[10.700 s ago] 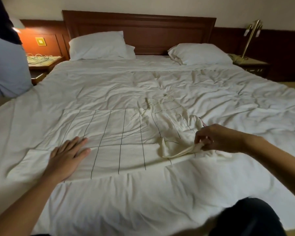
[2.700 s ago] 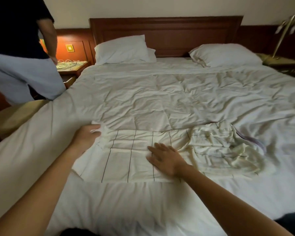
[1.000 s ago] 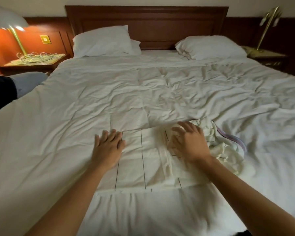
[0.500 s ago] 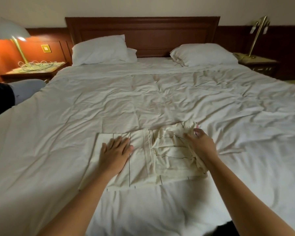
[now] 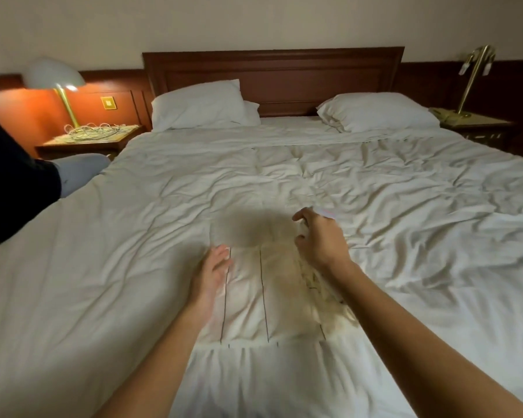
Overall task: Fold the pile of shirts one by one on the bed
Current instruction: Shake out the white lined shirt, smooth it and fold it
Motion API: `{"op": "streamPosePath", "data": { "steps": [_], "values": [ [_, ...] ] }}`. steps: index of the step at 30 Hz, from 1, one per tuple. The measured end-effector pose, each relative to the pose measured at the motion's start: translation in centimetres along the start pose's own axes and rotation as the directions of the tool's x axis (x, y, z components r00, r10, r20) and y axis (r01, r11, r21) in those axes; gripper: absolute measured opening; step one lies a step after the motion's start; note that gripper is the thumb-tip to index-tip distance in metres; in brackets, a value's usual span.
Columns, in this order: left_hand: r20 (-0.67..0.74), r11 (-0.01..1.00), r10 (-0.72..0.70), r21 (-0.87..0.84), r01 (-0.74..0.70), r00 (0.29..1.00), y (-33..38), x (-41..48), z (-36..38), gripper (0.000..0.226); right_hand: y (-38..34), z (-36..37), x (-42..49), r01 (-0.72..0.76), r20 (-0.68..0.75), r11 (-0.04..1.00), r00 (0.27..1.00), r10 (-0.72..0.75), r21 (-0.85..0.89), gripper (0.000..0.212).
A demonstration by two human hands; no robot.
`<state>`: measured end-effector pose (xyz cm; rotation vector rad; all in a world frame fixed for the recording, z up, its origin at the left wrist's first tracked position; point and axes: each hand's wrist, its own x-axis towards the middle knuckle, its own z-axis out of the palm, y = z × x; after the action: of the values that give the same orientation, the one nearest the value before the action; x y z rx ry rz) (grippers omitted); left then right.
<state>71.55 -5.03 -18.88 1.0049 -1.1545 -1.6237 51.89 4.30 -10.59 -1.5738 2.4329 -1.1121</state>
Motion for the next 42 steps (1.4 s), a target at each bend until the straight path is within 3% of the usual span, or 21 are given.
{"op": "streamPosePath", "data": {
  "steps": [2,4,5,7,10,11,13,15,21,25,27,29,31,33,36,38,42],
  "values": [
    [0.02,0.959,-0.163,-0.23,0.163,0.986,1.1,0.1,-1.7,0.056,-4.5,2.0,-0.4,0.056,0.221,0.986,0.971,-0.091,0.159,0.055],
    [0.09,0.892,-0.278,-0.344,0.292,0.956,1.6,-0.2,-3.2,0.065,-7.5,3.4,-1.1,-0.093,0.474,0.896,0.869,-0.14,0.435,0.061],
    [0.164,0.866,-0.309,-0.359,0.348,0.937,1.7,-0.5,-3.8,0.066,-8.0,4.0,-1.3,-0.169,0.52,0.844,0.842,-0.145,0.509,0.058],
    [0.311,0.836,-0.303,-0.368,0.408,0.901,1.8,-1.3,-4.1,0.059,-7.1,4.5,-1.7,-0.13,0.428,0.83,0.893,-0.14,0.542,0.049],
    [0.257,0.852,-0.341,-0.322,0.413,0.904,1.8,-1.3,-3.2,0.028,-2.4,4.4,-2.7,0.028,0.228,0.938,0.967,-0.113,0.345,0.044],
    [0.199,0.889,-0.342,-0.248,0.385,0.918,1.4,-1.0,-2.8,0.019,-0.6,4.4,-3.2,0.066,0.247,0.973,0.961,-0.122,0.223,0.046],
    [0.057,0.958,-0.283,0.059,0.279,0.958,0.8,-0.8,-2.2,0.02,2.4,4.8,-4.6,0.16,0.381,0.986,0.915,-0.133,-0.039,0.052],
    [-0.062,0.938,-0.171,0.295,0.182,0.983,0.6,-0.6,-2.0,0.012,4.2,5.8,-5.9,0.236,0.476,0.95,0.872,-0.114,-0.204,0.057],
    [-0.033,0.975,-0.061,0.212,0.067,0.998,2.8,-1.2,-3.2,0.027,4.2,6.4,-5.0,0.214,0.481,0.967,0.868,-0.124,-0.137,0.055],
    [-0.012,0.955,-0.012,0.295,0.015,1.0,4.5,-1.0,-5.0,0.028,3.4,6.0,-3.4,0.207,0.444,0.977,0.881,-0.16,-0.058,0.048],
    [0.007,0.879,-0.052,0.474,0.042,0.999,4.3,-1.1,-5.9,0.027,3.5,6.2,-2.0,0.145,0.435,0.989,0.891,-0.128,-0.008,0.046],
    [0.01,0.795,-0.114,0.601,0.085,0.993,3.8,-0.9,-6.5,0.031,3.4,6.5,-0.1,-0.03,0.397,0.99,0.917,-0.026,0.136,0.048],
    [-0.026,0.721,-0.128,0.684,0.111,0.991,3.7,-0.6,-6.4,0.05,3.4,6.7,2.0,-0.315,0.367,0.886,0.912,0.184,0.341,0.052],
    [-0.059,0.644,-0.162,0.75,0.151,0.985,3.9,-0.5,-6.0,0.07,3.8,6.9,3.3,-0.47,0.395,0.78,0.864,0.311,0.413,0.058],
    [-0.032,0.585,-0.362,0.77,0.254,0.932,4.2,-0.8,-5.6,0.084,4.7,7.2,3.9,-0.467,0.437,0.833,0.842,0.317,0.296,0.065],
    [0.006,0.54,-0.452,0.798,0.268,0.892,4.6,-0.9,-5.7,0.082,5.3,7.0,4.0,-0.478,0.459,0.817,0.834,0.307,0.322,0.063],
    [0.109,0.623,-0.452,0.749,0.226,0.885,7.0,0.8,-5.4,0.066,6.3,3.9,2.5,-0.509,0.459,0.728,0.838,0.295,0.459,0.052]
  ]
}}
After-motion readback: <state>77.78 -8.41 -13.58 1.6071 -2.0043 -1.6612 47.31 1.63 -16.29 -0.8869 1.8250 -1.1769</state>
